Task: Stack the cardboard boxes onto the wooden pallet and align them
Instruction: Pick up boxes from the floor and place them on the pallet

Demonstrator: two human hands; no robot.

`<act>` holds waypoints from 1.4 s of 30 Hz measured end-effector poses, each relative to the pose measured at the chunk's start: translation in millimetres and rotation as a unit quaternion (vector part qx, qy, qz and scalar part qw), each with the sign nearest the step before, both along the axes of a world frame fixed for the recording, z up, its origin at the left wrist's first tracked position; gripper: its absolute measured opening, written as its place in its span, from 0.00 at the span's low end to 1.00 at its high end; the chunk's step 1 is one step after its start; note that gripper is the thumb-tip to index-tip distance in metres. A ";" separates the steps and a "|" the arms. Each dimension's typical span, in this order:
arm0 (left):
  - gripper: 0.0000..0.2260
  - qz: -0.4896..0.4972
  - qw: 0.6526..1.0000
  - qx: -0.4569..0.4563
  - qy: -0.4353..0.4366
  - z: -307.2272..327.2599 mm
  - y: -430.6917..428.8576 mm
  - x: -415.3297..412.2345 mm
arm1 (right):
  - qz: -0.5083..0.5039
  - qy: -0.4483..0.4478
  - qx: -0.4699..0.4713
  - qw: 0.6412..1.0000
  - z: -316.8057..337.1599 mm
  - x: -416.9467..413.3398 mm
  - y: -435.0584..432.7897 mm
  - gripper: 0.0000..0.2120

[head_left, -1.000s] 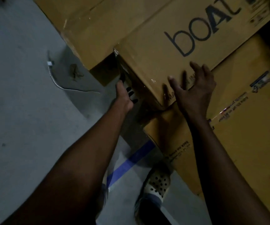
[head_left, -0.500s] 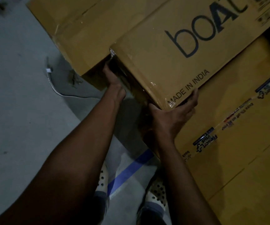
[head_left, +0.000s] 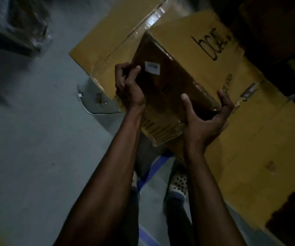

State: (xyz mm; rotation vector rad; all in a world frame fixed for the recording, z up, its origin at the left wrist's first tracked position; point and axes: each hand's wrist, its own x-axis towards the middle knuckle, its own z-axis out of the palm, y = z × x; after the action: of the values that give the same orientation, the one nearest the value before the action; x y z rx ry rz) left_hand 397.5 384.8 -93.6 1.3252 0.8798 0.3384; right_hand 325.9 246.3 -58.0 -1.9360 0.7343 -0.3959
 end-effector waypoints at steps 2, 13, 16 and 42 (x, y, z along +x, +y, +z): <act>0.10 -0.047 0.998 0.046 -0.007 59.1 -6.6 -1.9 | -0.038 0.007 0.018 0.999 47.0 8.1 -7.5 0.36; 0.20 -0.151 0.943 0.289 -0.074 331.6 -55.1 -63.7 | -0.088 0.064 0.112 0.988 304.2 -56.5 -74.1 0.36; 0.20 -0.206 0.924 0.313 -0.072 382.0 -91.0 -79.6 | -0.127 0.081 0.122 0.981 351.2 -91.0 -98.8 0.37; 0.68 -0.588 0.690 0.329 0.264 326.0 -279.3 -165.6 | -0.131 0.285 0.213 0.925 331.0 -204.1 -363.8 0.53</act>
State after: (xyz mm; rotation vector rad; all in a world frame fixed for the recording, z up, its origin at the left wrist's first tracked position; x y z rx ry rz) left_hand 231.8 105.4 232.4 2.4468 0.1484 -0.8819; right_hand 121.8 -117.5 273.0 -1.5347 1.3447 0.1835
